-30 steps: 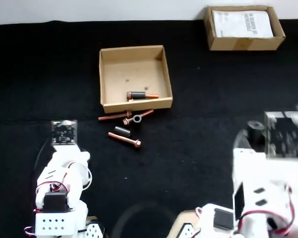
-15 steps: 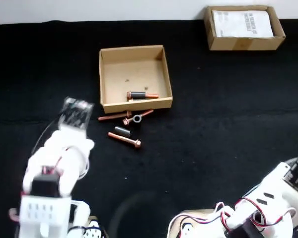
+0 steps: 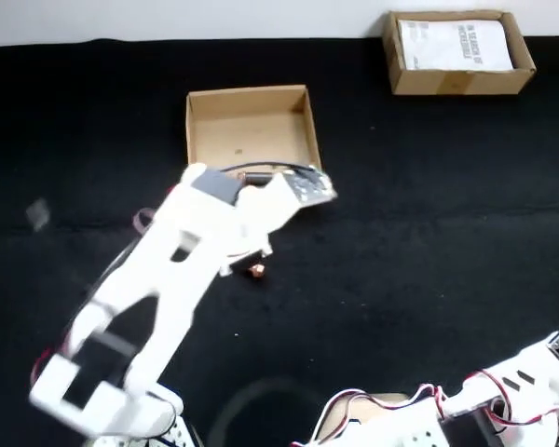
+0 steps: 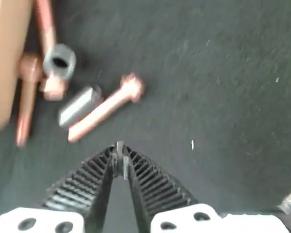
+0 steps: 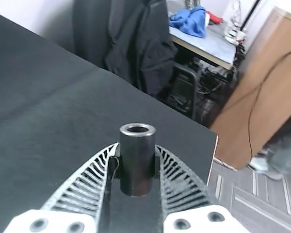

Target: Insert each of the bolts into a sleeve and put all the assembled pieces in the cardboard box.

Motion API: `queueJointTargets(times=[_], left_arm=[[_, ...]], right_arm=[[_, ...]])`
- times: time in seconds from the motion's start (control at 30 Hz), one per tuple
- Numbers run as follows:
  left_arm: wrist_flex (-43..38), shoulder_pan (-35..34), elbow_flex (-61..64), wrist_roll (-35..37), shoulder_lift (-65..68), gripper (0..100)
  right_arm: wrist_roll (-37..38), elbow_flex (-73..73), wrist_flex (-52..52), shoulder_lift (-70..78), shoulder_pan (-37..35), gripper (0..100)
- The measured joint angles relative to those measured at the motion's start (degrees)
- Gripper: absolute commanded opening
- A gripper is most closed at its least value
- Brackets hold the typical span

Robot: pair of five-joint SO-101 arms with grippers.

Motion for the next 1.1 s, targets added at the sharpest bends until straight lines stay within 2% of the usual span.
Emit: queueJointTargets(times=[0.07,0.2,0.47,0.7,1.1], left_arm=[[0.3,0.0,-2.7,-5.5,5.4,2],[2.7,-0.1,-7.9,-15.6,13.6,13],[8.9,-0.4,-19.3,-31.0,22.9,11],[10.4,-0.4,-25.9,-36.6,28.8,11],[7.6,-0.8,-28.2,-37.3,36.1,11]], right_arm=[[0.0,2.2,-2.3,0.0,0.9,0.8],[0.0,6.0,-5.4,0.0,1.7,0.8],[0.0,8.1,-6.5,0.0,1.7,0.8],[0.0,8.2,-9.5,0.0,1.7,0.8],[3.4,8.2,-9.8,0.0,-0.7,0.8]])
